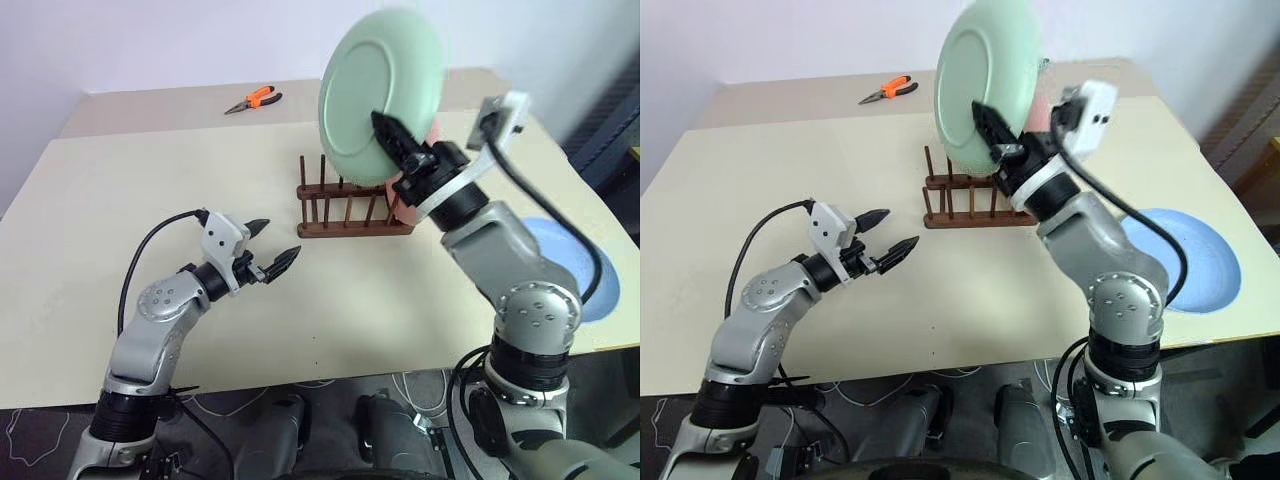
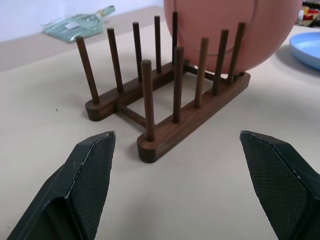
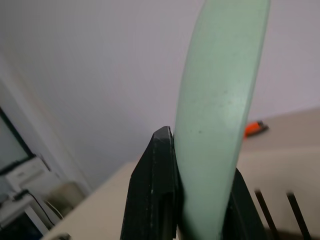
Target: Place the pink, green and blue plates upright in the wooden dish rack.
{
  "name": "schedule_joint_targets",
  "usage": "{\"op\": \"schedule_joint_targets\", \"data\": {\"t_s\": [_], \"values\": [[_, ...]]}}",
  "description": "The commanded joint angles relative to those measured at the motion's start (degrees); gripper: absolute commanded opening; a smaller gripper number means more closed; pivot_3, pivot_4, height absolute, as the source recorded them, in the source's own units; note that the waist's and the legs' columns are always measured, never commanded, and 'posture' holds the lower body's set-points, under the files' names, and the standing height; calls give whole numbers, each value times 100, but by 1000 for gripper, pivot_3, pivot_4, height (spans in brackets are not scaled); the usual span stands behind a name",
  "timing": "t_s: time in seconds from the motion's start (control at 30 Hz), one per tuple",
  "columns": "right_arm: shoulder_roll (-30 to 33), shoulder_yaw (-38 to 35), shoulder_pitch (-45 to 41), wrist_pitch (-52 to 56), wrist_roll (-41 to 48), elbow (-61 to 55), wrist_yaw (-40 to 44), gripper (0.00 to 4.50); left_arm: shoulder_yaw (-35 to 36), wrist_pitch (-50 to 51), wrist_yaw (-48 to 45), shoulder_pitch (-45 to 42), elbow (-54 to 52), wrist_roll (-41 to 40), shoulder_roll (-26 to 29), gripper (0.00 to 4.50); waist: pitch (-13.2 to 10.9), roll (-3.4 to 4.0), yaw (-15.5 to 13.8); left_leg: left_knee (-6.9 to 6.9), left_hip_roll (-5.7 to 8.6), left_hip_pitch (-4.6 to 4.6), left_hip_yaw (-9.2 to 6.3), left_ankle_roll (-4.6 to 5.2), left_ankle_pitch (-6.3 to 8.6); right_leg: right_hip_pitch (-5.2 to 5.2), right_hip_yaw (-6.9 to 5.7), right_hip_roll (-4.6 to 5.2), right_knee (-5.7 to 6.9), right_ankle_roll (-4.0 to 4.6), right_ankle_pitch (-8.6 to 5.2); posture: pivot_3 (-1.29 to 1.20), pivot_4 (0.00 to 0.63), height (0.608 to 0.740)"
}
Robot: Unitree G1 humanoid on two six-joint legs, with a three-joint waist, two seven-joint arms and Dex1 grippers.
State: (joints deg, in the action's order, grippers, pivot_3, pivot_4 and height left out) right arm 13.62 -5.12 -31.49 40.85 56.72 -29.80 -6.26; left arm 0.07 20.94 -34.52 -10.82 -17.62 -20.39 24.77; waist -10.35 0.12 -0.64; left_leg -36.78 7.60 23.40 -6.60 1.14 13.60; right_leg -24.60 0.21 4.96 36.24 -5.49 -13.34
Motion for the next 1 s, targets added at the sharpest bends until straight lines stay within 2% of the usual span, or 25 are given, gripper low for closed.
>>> {"op": "schedule_joint_targets", "data": {"t_s": [0.03, 0.37, 0.7, 0.73, 0.77, 0.83, 0.93, 1.0], "values": [[-15, 129, -34, -70, -479, -21, -93, 77, 133, -9, -2, 27, -252, -77, 54, 4105, 0, 0, 0, 0, 0, 0, 1, 0, 0, 0, 0, 0, 0, 0, 0, 0, 150, 740], [-52, 276, -67, 41, -1308, 277, -98, 77, 84, 58, -26, 86, -330, -69, 55, 4105, 0, 0, 4, 0, -1, 0, 1, 0, 0, 0, 0, -4, 0, 0, 0, 0, 150, 740], [-115, 372, -179, 437, -1692, 579, 48, 77, 7, 44, -23, 105, -345, -14, 27, 4105, 0, 0, 5, 0, -1, 0, 1, 0, 0, 0, 0, -4, -1, 0, 0, 0, 150, 740], [-91, 410, -203, 437, -1783, 608, 93, 830, 4, 46, -21, 111, -352, -16, 25, 4105, 0, 0, 5, 0, -2, 0, 1, 0, 0, 0, 0, -4, -1, 0, 0, 0, 150, 740], [-70, 450, -234, 424, -1874, 634, 147, 1186, 3, 48, -20, 116, -356, -18, 25, 4105, 0, 0, 6, 0, -2, 0, 1, 0, 0, 0, 0, -4, -1, 0, 0, 0, 150, 740], [23, 579, -302, 312, -2152, 630, 287, 2261, 0, 52, -15, 142, -372, -23, 26, 4105, 0, 0, 9, 0, -2, 0, 1, 0, 0, 0, 0, -5, 0, 0, 1, 0, 150, 740], [185, 795, -378, 66, -2562, 541, 589, 3628, -15, 61, -4, 181, -400, -29, 21, 4105, 0, 1, 11, 0, -2, 0, 1, 0, 0, -1, 0, -5, 0, 0, 1, 0, 150, 740], [414, 956, -449, -265, -2910, 449, 936, 3628, -42, 66, -1, 207, -420, -22, 12, 4105, 0, 1, 10, 0, -2, 0, 1, -1, 0, -1, -1, -5, 0, 0, 1, 0, 150, 740]]}}
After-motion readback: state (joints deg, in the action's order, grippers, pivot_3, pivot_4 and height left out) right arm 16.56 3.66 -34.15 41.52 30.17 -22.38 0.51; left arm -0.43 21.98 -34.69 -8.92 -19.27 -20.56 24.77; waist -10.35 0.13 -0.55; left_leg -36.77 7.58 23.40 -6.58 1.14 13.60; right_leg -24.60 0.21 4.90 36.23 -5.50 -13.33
